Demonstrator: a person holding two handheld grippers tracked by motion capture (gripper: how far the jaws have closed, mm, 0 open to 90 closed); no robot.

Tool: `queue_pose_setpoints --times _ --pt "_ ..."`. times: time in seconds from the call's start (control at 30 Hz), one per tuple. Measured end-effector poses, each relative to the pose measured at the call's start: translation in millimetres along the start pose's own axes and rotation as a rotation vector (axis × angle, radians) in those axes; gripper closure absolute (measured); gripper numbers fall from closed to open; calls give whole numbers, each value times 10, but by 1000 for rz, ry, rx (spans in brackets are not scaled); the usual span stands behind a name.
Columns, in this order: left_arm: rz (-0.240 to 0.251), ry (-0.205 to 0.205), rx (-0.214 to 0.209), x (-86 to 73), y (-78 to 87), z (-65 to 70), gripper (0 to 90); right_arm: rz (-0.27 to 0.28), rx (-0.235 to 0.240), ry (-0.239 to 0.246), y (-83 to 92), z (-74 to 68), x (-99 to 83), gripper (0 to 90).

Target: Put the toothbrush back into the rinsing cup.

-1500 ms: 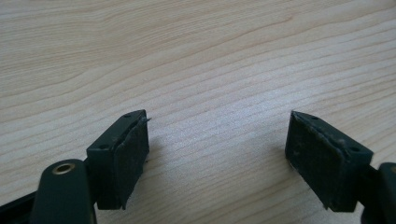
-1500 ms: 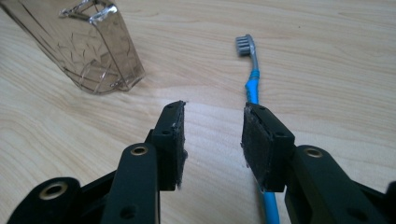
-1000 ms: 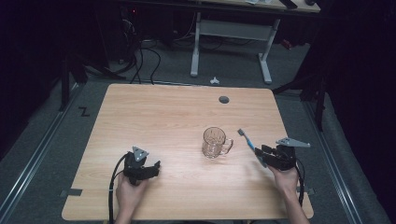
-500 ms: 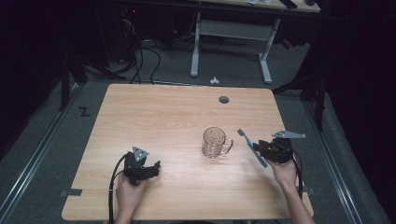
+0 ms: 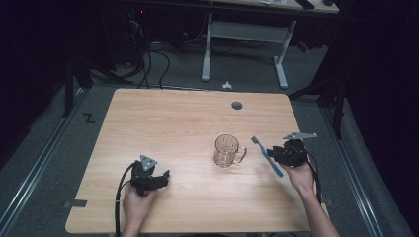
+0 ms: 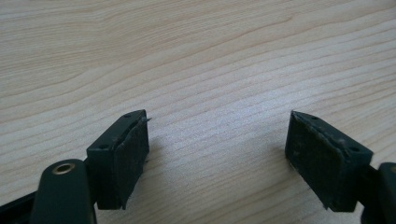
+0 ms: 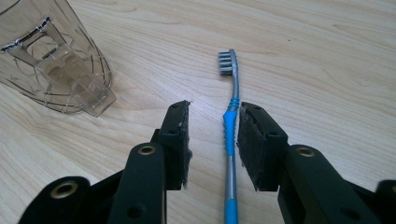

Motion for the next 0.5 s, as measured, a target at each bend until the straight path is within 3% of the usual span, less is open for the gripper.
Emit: queue_pose_setpoints --times 0.5 --pt "1 1 0 0 0 1 222 -97 -22 36 -86 3 154 662"
Point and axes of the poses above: each handheld gripper's, and its own axes: y roughly backward along the jaws, x roughly out of its top, z roughly to its right, the point moved 6 cm from there along -y, roughly forward along the jaws, and after that the axes turned 14 degrees about -z, right-handed, at the moved point
